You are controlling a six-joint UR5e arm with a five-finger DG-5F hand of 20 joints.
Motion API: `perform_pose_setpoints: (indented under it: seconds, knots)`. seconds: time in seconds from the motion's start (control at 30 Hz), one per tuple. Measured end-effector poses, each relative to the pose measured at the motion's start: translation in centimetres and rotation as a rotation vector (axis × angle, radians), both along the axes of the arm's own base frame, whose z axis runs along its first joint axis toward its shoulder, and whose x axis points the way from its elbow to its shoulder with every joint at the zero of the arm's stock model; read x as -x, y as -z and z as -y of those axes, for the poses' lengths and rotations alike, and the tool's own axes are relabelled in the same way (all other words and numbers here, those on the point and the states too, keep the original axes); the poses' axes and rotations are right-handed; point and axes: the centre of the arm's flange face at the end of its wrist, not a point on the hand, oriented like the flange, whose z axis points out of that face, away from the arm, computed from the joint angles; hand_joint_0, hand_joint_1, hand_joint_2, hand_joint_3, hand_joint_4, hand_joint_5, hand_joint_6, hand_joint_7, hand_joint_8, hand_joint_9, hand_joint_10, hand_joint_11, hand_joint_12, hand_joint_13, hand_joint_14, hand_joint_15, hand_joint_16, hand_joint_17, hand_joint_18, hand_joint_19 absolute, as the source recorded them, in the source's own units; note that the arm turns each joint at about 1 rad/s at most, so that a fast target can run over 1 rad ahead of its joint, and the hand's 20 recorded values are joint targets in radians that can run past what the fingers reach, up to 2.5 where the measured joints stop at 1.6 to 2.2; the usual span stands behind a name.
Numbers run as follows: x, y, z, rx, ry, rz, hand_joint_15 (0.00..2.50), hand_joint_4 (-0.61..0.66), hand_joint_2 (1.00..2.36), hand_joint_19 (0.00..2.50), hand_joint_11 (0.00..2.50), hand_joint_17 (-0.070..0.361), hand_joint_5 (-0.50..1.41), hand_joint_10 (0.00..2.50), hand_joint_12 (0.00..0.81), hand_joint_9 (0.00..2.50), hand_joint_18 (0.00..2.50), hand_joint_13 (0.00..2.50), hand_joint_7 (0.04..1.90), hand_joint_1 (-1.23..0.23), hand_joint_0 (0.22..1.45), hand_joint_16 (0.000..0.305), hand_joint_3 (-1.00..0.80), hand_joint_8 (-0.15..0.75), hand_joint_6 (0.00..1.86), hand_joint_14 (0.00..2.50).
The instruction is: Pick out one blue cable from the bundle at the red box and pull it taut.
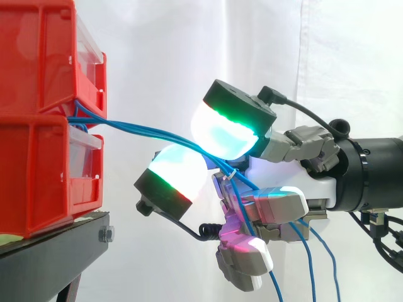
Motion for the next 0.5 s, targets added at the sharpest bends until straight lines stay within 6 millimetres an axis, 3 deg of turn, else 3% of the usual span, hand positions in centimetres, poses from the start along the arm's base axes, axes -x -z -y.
perform_pose_setpoints:
  seconds: [0.17,0.3,0.37,0.43,0.5]
  knots:
    - [0.0,-0.01,0.0,0.0,-0.001,-0.001,0.72,0.01,1.02,0.81,0.86,0.119,-0.1,0.03,0.416,1.5,1.0,1.28,1.01,-0.78,0.64,0.053,-0.25,0.33,0.9,0.03]
    - [0.0,-0.01,-0.01,0.0,0.0,-0.001,0.71,-0.01,1.02,0.78,0.86,0.118,-0.11,0.03,0.408,1.48,0.98,1.27,1.03,-0.9,0.7,0.052,-0.26,0.321,0.91,0.03]
    - [0.0,-0.02,-0.03,0.0,-0.001,-0.001,0.72,-0.05,1.01,0.78,0.86,0.118,-0.11,0.03,0.403,1.47,0.97,1.26,1.04,-0.91,0.74,0.053,-0.33,0.319,0.92,0.03]
    - [-0.02,-0.03,-0.04,0.0,-0.001,0.0,0.71,-0.17,1.0,0.77,0.87,0.113,-0.12,0.03,0.392,1.45,0.94,1.25,1.05,-0.89,0.8,0.05,-0.5,0.295,0.93,0.03]
    - [-0.02,-0.03,-0.07,0.0,-0.001,0.001,0.72,-0.24,1.0,0.76,0.87,0.11,-0.12,0.03,0.384,1.45,0.92,1.24,1.07,-0.89,0.82,0.049,-0.5,0.287,0.94,0.03]
